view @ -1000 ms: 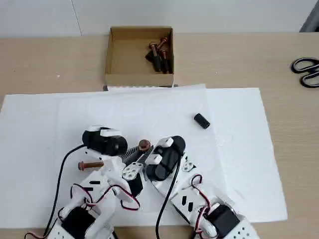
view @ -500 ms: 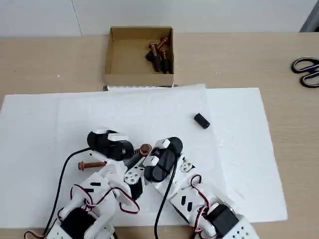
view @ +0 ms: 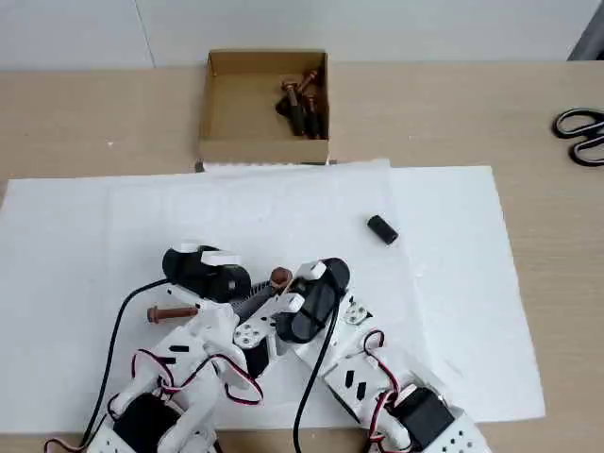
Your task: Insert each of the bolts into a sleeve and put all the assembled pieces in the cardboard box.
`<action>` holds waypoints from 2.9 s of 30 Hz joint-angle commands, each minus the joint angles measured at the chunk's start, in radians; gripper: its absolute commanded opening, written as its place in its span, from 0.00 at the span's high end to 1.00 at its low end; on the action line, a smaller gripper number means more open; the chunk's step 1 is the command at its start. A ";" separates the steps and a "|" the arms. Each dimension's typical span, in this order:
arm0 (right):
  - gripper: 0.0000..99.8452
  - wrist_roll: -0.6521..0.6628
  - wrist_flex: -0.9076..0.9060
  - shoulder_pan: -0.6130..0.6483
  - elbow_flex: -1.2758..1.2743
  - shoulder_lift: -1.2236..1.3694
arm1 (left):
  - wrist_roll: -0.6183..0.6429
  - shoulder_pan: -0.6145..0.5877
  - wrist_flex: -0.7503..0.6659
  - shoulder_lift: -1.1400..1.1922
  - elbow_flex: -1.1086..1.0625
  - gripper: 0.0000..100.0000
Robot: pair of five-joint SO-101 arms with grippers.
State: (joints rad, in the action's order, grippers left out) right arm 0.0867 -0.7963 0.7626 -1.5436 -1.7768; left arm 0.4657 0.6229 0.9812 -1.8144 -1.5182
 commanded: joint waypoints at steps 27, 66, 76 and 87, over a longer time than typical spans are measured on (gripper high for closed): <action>1.00 0.000 0.070 -0.010 0.018 -0.015 | -0.127 -0.081 0.025 0.000 0.102 0.82; 1.00 -0.002 0.062 -0.008 -0.020 -0.015 | -0.173 -0.341 0.044 0.002 0.213 0.88; 1.00 -0.123 0.077 -0.117 -0.023 -0.005 | -0.193 -0.620 0.126 0.000 0.110 0.99; 1.00 -0.230 0.084 -0.363 0.187 0.081 | -0.199 -0.678 0.180 0.000 0.042 0.99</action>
State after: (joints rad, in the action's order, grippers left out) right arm -0.1128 -0.7288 0.4204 -1.5190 -1.7384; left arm 0.2754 -0.0491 1.1607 -1.8036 -1.4737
